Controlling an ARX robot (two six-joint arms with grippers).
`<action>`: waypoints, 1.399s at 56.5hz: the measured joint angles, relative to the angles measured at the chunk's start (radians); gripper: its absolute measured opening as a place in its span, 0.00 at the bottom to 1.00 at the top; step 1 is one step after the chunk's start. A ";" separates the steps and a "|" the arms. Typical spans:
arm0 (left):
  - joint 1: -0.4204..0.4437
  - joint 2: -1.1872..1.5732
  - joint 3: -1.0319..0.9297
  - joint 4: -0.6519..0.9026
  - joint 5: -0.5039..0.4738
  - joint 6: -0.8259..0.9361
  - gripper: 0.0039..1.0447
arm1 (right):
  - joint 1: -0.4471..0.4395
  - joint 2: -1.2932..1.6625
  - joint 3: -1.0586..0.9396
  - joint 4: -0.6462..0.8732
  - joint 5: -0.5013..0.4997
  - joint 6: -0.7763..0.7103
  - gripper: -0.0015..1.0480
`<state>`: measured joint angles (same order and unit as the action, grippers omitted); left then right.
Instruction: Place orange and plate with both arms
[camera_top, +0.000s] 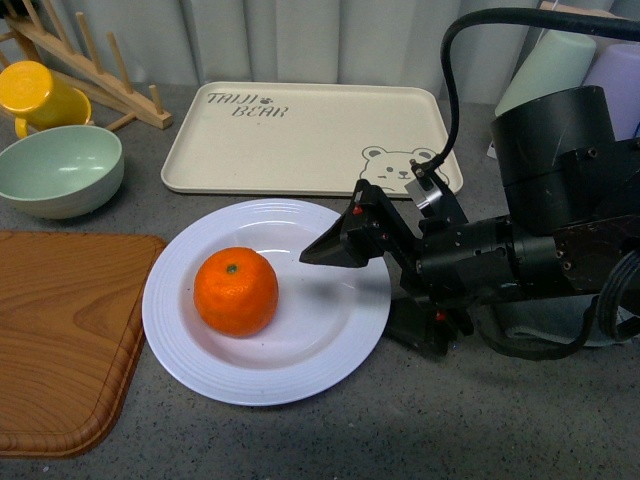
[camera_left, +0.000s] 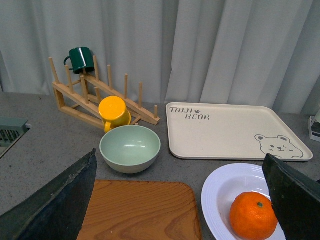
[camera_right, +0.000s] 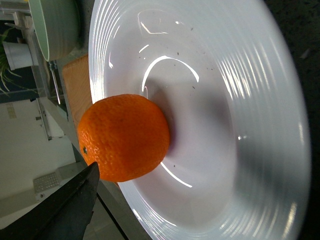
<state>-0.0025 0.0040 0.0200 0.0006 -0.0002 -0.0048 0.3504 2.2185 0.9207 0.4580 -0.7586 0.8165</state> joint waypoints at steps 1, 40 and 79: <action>0.000 0.000 0.000 0.000 0.000 0.000 0.94 | 0.003 0.004 0.003 0.006 0.000 0.010 0.91; 0.000 0.000 0.000 0.000 0.000 0.000 0.94 | -0.001 0.068 0.039 -0.035 0.036 0.016 0.04; 0.000 0.000 0.000 0.000 0.000 0.000 0.94 | -0.029 0.065 -0.012 0.372 0.047 0.268 0.04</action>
<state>-0.0025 0.0040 0.0200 0.0006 0.0002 -0.0048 0.3218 2.2833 0.9089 0.8303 -0.7120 1.0843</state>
